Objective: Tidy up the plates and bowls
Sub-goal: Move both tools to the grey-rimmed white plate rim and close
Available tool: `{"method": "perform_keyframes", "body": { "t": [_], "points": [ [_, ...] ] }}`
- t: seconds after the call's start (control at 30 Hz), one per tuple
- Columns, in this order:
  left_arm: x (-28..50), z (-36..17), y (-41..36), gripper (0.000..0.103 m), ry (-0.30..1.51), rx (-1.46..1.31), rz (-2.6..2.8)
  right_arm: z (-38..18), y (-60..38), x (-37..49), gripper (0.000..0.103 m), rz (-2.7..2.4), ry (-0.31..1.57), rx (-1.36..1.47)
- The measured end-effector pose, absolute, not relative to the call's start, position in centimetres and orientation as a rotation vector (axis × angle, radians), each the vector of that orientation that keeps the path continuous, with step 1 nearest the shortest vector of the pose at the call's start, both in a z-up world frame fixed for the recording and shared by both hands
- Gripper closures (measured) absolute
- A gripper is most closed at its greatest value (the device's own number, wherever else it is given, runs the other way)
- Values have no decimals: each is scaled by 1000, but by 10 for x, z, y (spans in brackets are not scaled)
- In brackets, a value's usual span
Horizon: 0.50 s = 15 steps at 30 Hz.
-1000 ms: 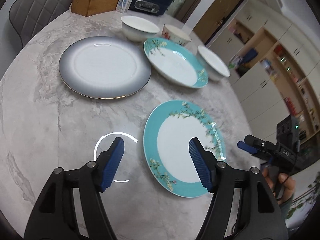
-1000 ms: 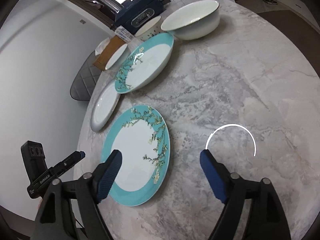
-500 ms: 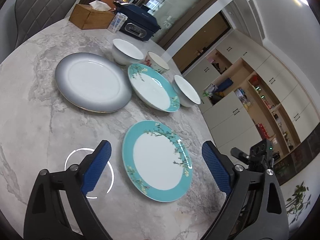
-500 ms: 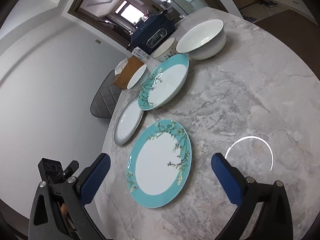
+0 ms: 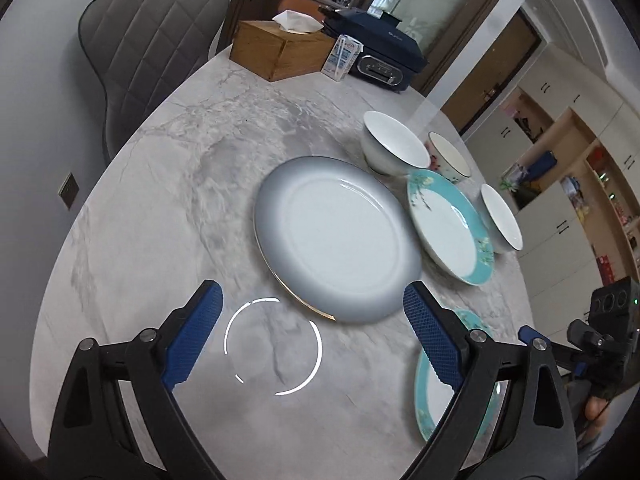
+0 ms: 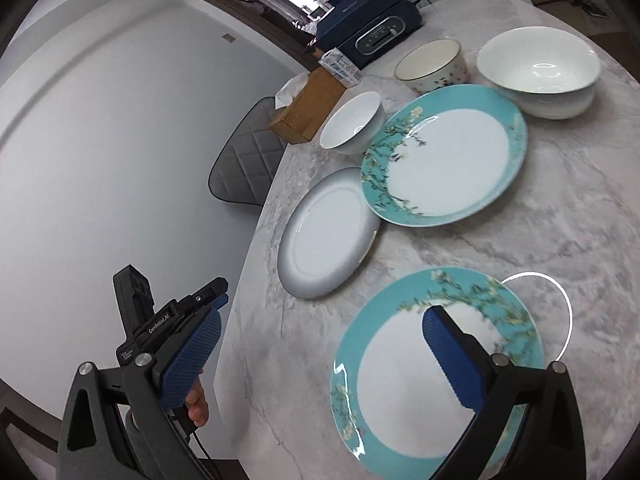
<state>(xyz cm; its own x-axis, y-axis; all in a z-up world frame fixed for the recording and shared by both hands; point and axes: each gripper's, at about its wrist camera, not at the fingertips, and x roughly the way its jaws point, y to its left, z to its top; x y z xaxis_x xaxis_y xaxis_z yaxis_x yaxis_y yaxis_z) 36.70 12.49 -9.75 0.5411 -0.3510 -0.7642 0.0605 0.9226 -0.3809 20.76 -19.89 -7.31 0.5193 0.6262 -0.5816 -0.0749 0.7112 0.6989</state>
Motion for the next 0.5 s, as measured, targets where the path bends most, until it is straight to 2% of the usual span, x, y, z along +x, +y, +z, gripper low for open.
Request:
{"method": "perform_keyframes", "body": {
  "t": [0.2,0.5],
  "points": [
    [411,-121,133,11,1061,-261,-237,-105,-164,265,1,432,1070,697],
    [458,-146,132,11,1119,-309,-289,-136,-155,306,12,380,1147,738]
  ]
}}
